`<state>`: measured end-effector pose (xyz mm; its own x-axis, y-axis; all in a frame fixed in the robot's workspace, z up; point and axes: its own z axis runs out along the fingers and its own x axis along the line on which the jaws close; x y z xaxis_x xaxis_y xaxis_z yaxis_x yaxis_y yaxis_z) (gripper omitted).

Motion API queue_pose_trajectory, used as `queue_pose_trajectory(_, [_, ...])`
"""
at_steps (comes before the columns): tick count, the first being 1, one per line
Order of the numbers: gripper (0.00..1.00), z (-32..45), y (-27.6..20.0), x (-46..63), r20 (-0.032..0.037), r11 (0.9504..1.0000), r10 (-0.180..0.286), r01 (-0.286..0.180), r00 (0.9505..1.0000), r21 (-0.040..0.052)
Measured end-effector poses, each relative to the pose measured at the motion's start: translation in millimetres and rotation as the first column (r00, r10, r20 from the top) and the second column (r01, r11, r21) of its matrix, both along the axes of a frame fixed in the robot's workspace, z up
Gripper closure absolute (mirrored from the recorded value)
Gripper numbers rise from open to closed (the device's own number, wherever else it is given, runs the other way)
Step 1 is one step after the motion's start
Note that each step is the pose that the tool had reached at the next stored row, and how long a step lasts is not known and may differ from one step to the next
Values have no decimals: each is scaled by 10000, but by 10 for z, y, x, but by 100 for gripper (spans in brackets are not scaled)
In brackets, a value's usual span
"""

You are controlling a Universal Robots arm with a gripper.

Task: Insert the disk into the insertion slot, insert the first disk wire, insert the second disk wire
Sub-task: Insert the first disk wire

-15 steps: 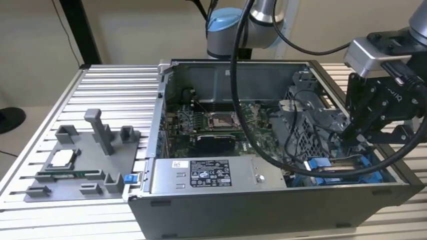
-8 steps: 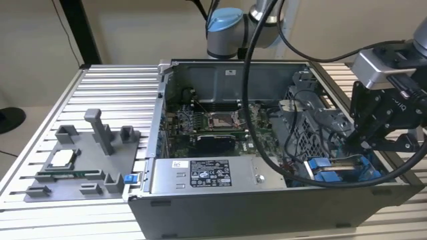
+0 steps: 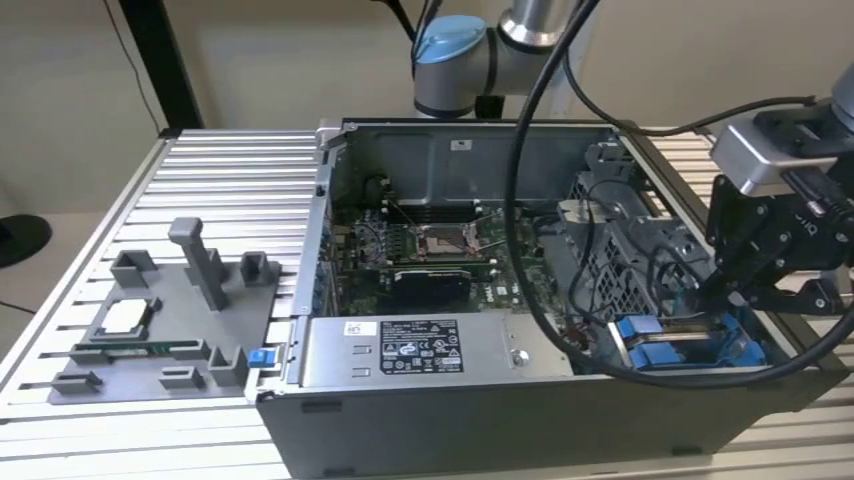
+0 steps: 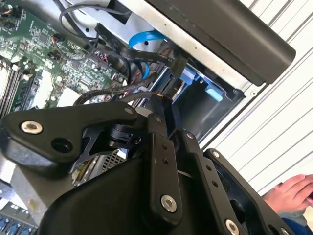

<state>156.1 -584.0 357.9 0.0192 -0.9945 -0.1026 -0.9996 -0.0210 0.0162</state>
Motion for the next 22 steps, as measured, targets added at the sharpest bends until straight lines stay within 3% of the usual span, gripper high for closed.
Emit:
queue_pose_trajectory(7, [100,-113,36,49,3,10000,53,-53,10000,-38])
queue_pose_trajectory(16, [100,-141,41,50,37,9972,743,-743,9972,-35])
queue_pose_trajectory(22, [100,-157,11,41,138,9966,827,-826,9965,-46])
